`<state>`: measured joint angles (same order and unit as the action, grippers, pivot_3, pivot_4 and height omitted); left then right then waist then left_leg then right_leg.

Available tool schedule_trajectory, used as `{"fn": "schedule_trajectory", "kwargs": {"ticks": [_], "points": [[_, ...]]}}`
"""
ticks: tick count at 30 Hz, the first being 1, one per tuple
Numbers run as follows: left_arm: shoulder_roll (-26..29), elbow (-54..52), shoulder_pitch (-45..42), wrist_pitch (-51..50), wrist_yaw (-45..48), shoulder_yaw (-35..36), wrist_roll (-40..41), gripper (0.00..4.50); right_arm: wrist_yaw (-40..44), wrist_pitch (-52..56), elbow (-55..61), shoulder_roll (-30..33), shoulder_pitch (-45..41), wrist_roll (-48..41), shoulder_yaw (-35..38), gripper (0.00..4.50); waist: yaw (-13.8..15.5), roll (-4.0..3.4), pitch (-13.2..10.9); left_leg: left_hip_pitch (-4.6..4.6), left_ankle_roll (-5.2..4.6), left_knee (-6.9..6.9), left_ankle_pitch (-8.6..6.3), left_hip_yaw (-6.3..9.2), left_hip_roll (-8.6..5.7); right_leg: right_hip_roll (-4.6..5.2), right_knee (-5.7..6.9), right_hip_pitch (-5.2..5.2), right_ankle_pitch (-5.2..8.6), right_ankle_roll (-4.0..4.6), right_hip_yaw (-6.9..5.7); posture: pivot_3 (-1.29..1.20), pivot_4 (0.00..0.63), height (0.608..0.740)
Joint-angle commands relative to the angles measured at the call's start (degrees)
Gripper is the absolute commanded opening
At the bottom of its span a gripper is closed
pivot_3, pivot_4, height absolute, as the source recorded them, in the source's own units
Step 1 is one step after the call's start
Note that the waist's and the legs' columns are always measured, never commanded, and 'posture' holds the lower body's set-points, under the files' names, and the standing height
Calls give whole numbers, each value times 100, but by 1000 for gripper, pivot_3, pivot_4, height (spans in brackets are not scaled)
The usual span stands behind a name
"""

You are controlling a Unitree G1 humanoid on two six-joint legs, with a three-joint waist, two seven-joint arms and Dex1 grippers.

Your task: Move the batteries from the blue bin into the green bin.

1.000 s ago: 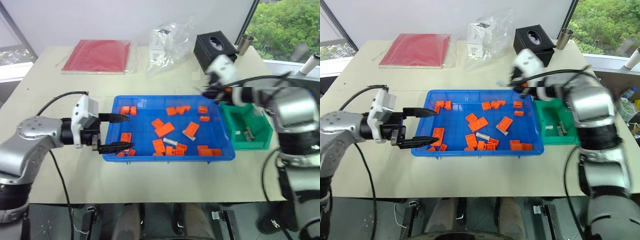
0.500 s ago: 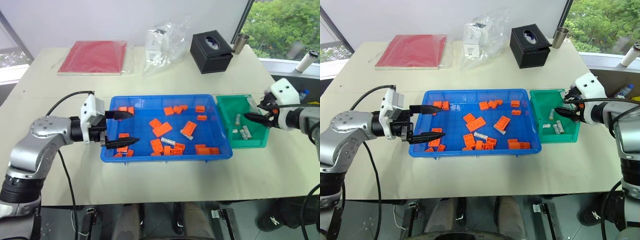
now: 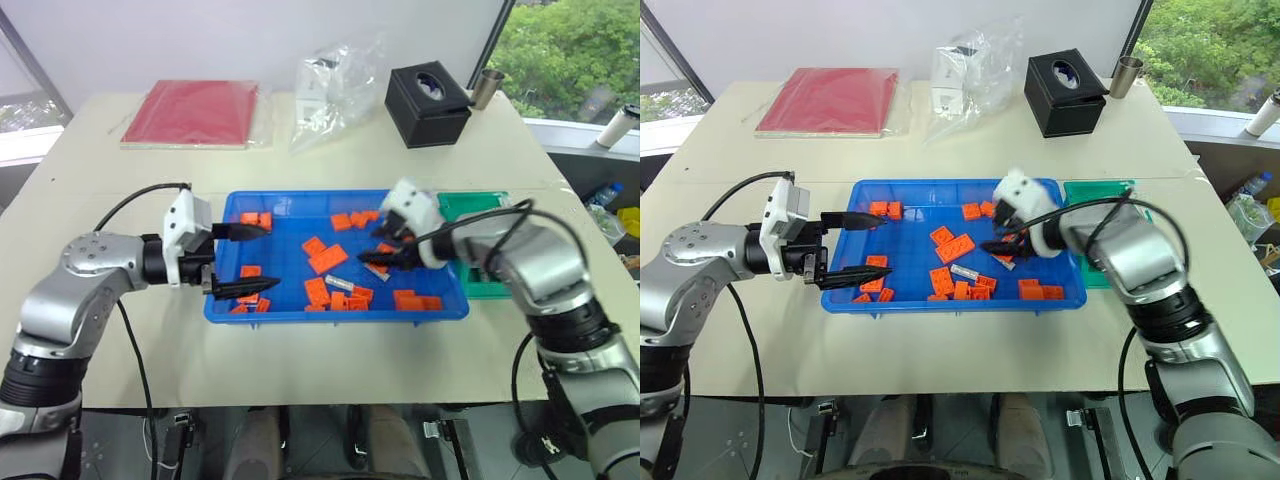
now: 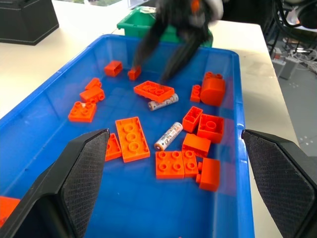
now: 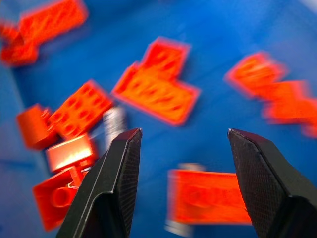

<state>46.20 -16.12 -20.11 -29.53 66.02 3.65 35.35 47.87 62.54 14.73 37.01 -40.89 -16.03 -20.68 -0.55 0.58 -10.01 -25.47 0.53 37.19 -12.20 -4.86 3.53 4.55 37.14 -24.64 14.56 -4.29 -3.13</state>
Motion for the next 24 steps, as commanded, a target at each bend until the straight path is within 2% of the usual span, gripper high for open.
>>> {"fn": "schedule_trajectory", "kwargs": {"ticks": [1,12,14,16,18,19,24], "points": [[103,-209,30,24,-20,209,74,4500,-4,-112,116,-54,-83,107,-324,2821,-1,0,0,0,0,0,0,1,0,0,1,0,0,0,0,0,150,736],[120,-322,131,-13,-157,282,137,4500,72,-575,-408,-287,-162,415,-843,2821,-9,1,0,3,0,-2,0,0,1,-2,3,0,-1,-1,-3,0,150,736],[111,-325,123,-15,-178,285,147,4500,95,-689,-526,-314,-162,482,-860,2269,-9,1,0,3,0,-2,0,0,1,-3,3,0,-1,-1,-3,0,150,736],[99,-317,106,-22,-192,289,161,4500,112,-755,-609,-345,-163,515,-845,1454,-11,1,1,3,0,-2,0,0,1,-3,3,0,-1,-1,-3,0,150,736],[95,-305,84,-29,-197,283,174,4500,138,-752,-630,-368,-167,513,-798,335,-11,1,1,4,0,-2,0,0,1,-3,3,0,-1,-1,-3,0,150,736],[92,-285,58,-29,-188,267,172,4500,153,-685,-582,-366,-170,459,-704,28,-11,1,1,4,0,-2,0,0,1,-3,3,0,-1,-1,-3,0,150,736],[57,-165,-47,-5,-144,192,128,4500,31,25,-205,-430,-303,-109,360,48,-1,1,0,3,0,-1,0,0,1,-3,3,0,-1,-2,-3,0,150,736]]}}
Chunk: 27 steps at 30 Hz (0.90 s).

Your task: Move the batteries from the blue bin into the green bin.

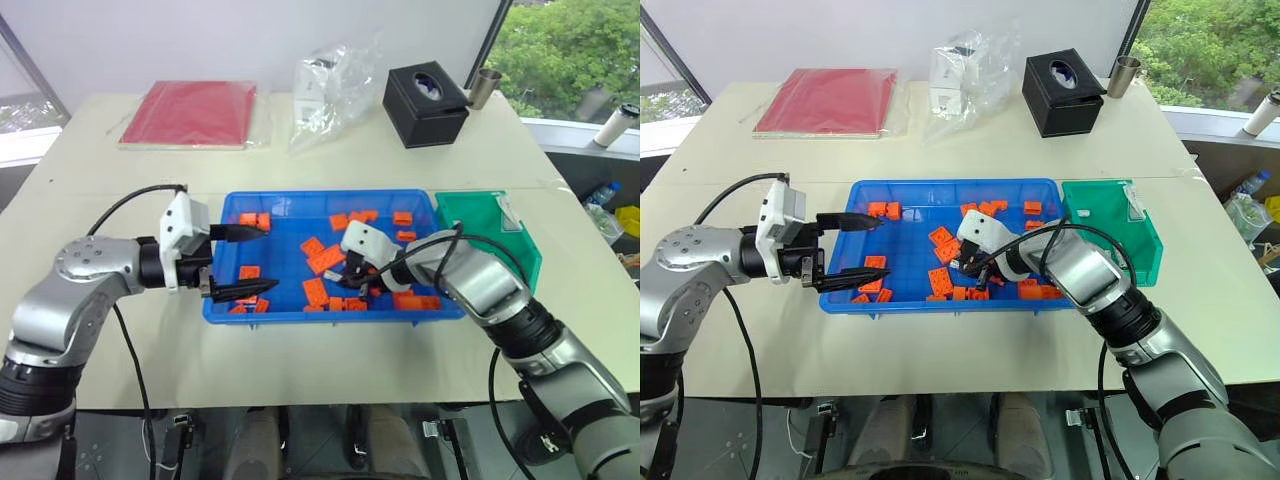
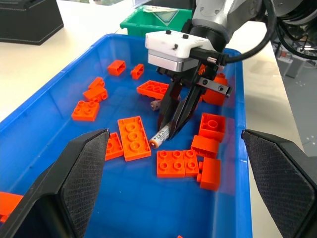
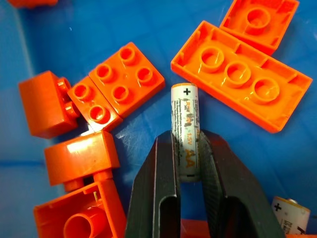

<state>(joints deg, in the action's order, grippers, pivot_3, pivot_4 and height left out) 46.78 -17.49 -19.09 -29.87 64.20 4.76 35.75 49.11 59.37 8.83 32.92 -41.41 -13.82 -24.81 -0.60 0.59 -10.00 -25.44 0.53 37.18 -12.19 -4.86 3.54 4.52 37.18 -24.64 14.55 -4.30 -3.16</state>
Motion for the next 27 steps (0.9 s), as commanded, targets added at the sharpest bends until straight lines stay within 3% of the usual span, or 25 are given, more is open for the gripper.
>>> {"fn": "schedule_trajectory", "kwargs": {"ticks": [1,7,10,14,18,23,27], "points": [[-15,-4,-168,37,46,63,74,4500,-151,475,466,64,-295,-414,1089,48,6,0,0,0,0,0,0,0,0,0,0,0,0,0,0,0,150,736],[-82,194,-277,106,152,-23,7,4500,-455,1350,655,1155,-254,-695,2939,48,98,0,0,-1,0,-1,0,-1,-3,5,-4,1,1,1,0,0,150,736],[-144,286,-391,107,176,-95,-9,4500,-416,1377,706,1901,288,-717,3459,48,142,1,0,0,0,-4,-1,0,-4,5,-9,2,7,11,-1,0,150,736],[-233,380,-501,132,224,-194,-50,4500,-723,1484,608,2177,924,-672,3983,48,84,1,0,4,0,-2,-1,-5,-1,4,-7,2,9,17,2,0,150,736],[-310,470,-627,135,236,-261,-84,4500,-937,1375,514,2126,1321,-667,4138,2096,71,-2,0,8,-1,-3,0,-6,2,-2,-4,2,1,3,5,0,150,736],[-305,515,-695,147,275,-274,-92,4500,-1039,1065,344,2091,1053,-732,3960,4482,78,-2,0,7,-1,-2,0,-5,1,-2,-5,1,1,2,4,0,150,736],[-255,480,-697,104,282,-227,-72,4500,-594,469,793,2063,670,-951,3326,4482,57,-3,-1,7,-1,-4,0,-4,1,-3,-5,0,1,2,5,0,150,736]]}}
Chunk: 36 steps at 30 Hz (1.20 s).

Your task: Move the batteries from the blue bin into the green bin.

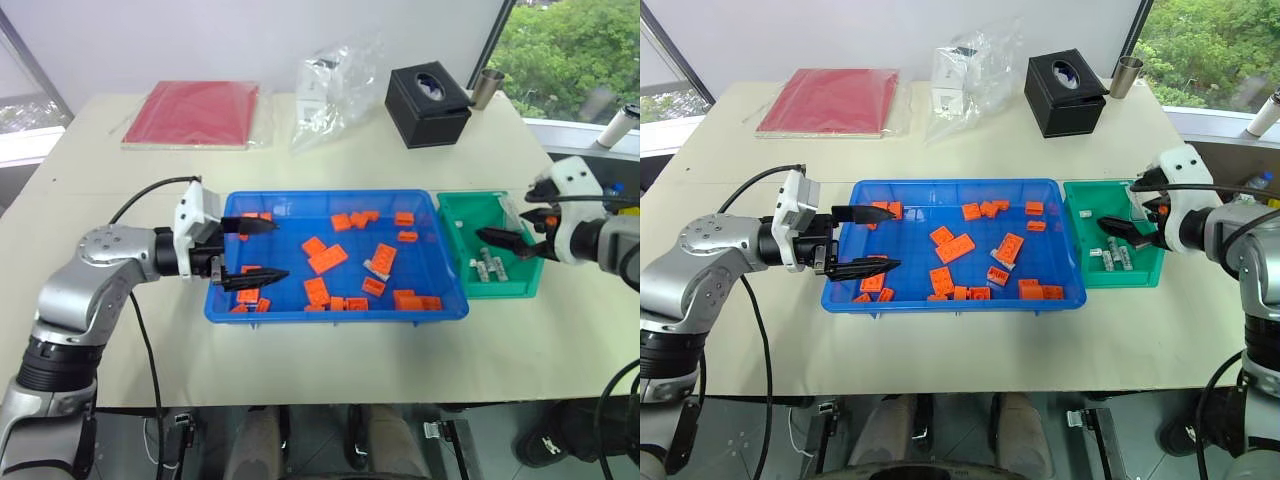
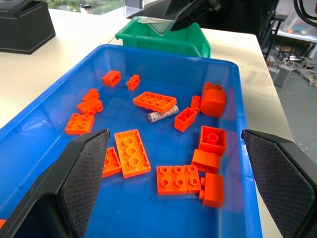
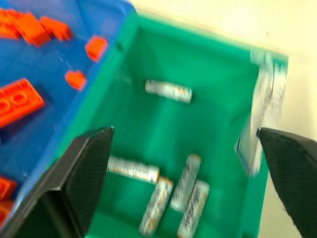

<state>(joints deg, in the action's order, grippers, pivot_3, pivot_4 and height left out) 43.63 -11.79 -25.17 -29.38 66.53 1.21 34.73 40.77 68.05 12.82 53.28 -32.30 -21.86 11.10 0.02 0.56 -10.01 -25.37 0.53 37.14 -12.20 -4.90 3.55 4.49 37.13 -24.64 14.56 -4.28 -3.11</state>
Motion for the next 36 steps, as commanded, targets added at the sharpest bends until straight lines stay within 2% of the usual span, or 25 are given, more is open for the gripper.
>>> {"fn": "schedule_trajectory", "kwargs": {"ticks": [1,7,12,24,34,36], "points": [[77,-101,-77,57,45,138,22,4500,336,-704,447,48,-244,-10,-600,4482,-10,0,0,0,0,-1,0,2,0,-1,0,0,0,0,0,0,150,736],[148,-196,-26,12,-27,232,51,4500,1053,-2733,469,366,148,952,-2077,4482,40,3,0,-5,0,2,0,5,-3,1,-3,2,1,-1,-1,0,150,736],[208,-309,48,-51,-129,342,114,4500,1342,-4182,-139,511,208,1806,-2677,4482,55,4,-1,-5,0,9,0,1,-4,3,-2,2,2,0,-1,0,150,736],[320,-567,216,-193,-284,546,230,4500,853,-6009,-1211,-359,408,2882,-2866,4482,28,22,10,5,3,13,2,1,1,-2,0,12,1,1,-1,0,150,736],[302,-488,89,-162,-272,532,185,4500,871,-6408,-1478,-896,396,3305,-2998,4482,66,31,15,6,3,15,2,4,-2,0,-1,19,1,0,-2,0,150,736],[302,-434,55,-134,-260,536,165,4500,915,-6420,-1467,-955,370,3310,-2992,3962,59,31,15,7,3,15,2,4,-1,-1,0,19,1,0,-2,0,150,736]]}}
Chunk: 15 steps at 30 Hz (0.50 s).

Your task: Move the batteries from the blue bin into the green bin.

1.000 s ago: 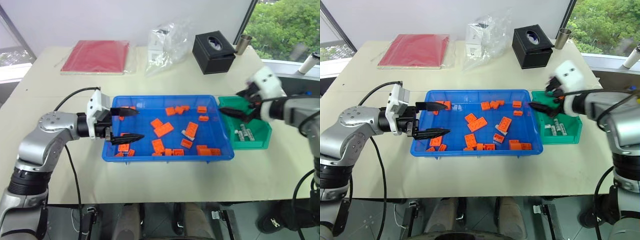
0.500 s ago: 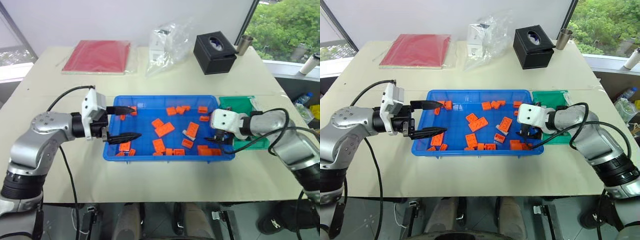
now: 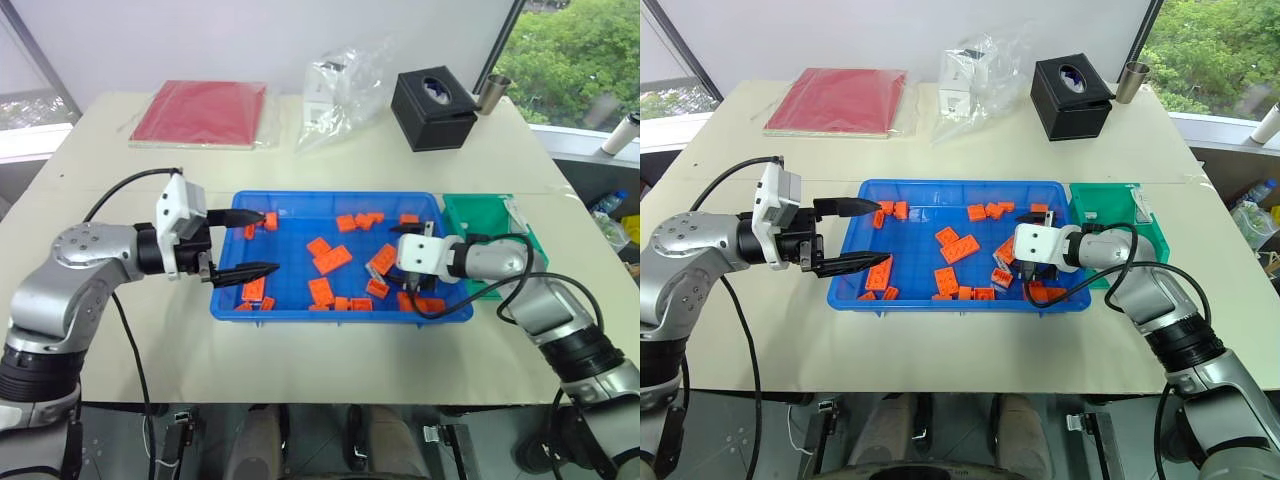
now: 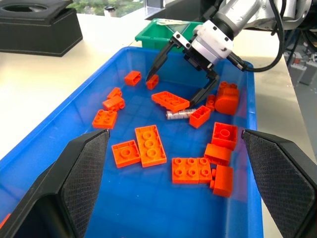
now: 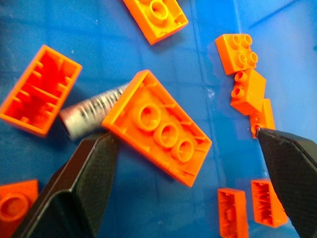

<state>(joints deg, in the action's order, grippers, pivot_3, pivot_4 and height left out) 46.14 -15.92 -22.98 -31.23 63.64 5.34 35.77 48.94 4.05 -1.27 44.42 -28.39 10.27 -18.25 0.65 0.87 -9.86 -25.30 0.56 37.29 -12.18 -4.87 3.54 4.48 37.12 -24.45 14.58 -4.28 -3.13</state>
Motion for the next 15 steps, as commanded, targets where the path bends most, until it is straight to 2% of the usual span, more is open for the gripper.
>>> {"fn": "schedule_trajectory", "kwargs": {"ticks": [1,8,9,11,15], "points": [[50,5,-182,61,32,130,55,4500,114,-16,-58,-104,-38,97,-43,3688,-7,0,0,0,0,0,0,0,1,-1,0,0,0,0,0,0,150,736],[25,32,-192,103,20,131,46,4500,138,132,-46,-236,-89,123,77,256,-9,0,0,0,0,-1,0,-1,0,-1,1,-1,-1,-2,0,0,150,736],[19,53,-189,130,30,127,33,4500,91,186,-43,-296,-138,143,88,37,-7,0,0,0,0,-1,0,0,1,-1,1,-1,-1,-1,0,0,150,736],[11,86,-192,162,43,122,18,4500,21,288,-39,-437,-258,168,95,37,-8,-1,0,0,0,-1,0,0,1,-1,1,-1,-1,-1,0,0,150,736],[-7,169,-227,218,83,90,-11,4500,-343,618,-166,-1271,-966,244,32,37,-72,-3,-2,-2,0,-2,1,-2,2,-3,7,-8,-2,-3,0,0,150,736]]}}
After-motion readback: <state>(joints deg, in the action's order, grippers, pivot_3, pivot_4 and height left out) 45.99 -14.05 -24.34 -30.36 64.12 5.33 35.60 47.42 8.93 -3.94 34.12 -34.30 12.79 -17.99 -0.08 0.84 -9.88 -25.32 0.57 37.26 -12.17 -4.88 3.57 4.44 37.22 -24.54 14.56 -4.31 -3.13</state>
